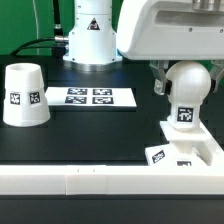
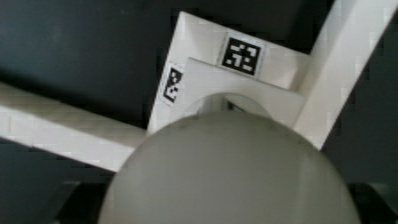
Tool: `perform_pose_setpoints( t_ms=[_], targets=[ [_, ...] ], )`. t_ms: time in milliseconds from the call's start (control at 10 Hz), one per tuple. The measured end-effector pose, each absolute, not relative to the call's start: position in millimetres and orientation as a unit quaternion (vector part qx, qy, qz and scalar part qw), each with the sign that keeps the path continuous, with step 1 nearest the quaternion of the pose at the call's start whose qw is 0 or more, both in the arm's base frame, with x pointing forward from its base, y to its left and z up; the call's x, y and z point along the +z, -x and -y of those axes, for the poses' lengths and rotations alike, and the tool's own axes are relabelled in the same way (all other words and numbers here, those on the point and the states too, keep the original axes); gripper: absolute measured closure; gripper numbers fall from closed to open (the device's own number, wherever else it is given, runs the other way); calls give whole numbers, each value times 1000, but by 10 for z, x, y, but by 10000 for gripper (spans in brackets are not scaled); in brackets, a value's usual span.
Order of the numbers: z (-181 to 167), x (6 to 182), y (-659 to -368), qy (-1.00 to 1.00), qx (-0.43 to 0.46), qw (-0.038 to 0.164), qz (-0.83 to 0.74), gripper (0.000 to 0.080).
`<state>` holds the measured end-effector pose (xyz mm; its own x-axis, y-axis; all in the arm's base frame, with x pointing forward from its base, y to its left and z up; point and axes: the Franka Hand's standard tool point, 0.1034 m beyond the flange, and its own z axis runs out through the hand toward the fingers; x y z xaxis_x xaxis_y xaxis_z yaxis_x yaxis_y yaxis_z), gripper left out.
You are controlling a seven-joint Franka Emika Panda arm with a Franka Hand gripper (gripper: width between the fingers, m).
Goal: Assemble lamp
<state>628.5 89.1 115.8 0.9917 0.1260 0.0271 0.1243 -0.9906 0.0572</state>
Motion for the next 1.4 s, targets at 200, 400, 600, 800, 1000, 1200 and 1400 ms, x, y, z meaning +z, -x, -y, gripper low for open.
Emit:
perform_pose_setpoints(
  t_ms=[200, 400, 600, 800, 1000, 1200, 1400],
  targets=[
    [-876, 1152, -6282, -999, 15, 17, 46, 222],
    [-861, 1146, -6276, -990, 11, 4, 142, 222],
    [-865, 1140, -6272, -967, -2, 0, 254, 222],
    [-861, 1139, -6274, -940, -9, -6, 342, 222],
    [-859, 1136, -6284, -920, -12, -9, 391, 222],
    [-862, 1135, -6286, -930, -11, -10, 368, 147],
    [-893, 1149, -6285, -943, -10, -10, 332, 104]
  ],
)
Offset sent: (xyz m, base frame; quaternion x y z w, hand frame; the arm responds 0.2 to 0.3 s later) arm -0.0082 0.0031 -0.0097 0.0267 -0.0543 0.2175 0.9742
